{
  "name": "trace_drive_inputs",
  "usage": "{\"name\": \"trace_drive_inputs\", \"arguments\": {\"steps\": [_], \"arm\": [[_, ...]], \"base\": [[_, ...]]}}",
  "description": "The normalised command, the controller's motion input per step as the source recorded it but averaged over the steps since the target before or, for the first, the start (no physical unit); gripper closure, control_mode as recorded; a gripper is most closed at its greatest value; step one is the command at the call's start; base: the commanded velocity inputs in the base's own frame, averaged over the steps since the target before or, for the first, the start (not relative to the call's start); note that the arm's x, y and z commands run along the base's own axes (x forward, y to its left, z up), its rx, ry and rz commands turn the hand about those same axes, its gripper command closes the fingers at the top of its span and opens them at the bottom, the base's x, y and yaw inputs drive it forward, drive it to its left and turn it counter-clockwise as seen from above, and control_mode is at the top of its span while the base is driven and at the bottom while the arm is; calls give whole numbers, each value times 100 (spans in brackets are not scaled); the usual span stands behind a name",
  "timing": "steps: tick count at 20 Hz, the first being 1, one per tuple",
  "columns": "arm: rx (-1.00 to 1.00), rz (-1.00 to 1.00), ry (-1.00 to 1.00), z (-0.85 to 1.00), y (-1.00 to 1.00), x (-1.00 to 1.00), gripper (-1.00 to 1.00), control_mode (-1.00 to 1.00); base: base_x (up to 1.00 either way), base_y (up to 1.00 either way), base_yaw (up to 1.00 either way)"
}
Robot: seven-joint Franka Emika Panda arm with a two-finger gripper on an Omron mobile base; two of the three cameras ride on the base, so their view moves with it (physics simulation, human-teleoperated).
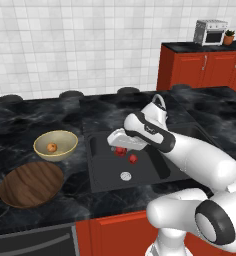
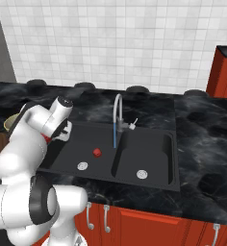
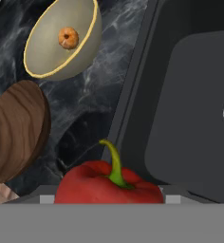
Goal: Pick the bell peppers from the sink and place them in one bowl. Place the tangerine in the other bowl. Then turn off the sink faucet.
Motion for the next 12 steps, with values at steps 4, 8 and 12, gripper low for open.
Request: {"name": "trace_drive_inputs", "arguments": {"steps": [4,8,12], "arm": [[0,0,0,0,46,-24,100,-100],[0,0,0,2,46,-32,100,-100],[0,0,0,13,45,-29,100,-100]], "base": [[0,0,0],[0,0,0],[0,0,0]]}}
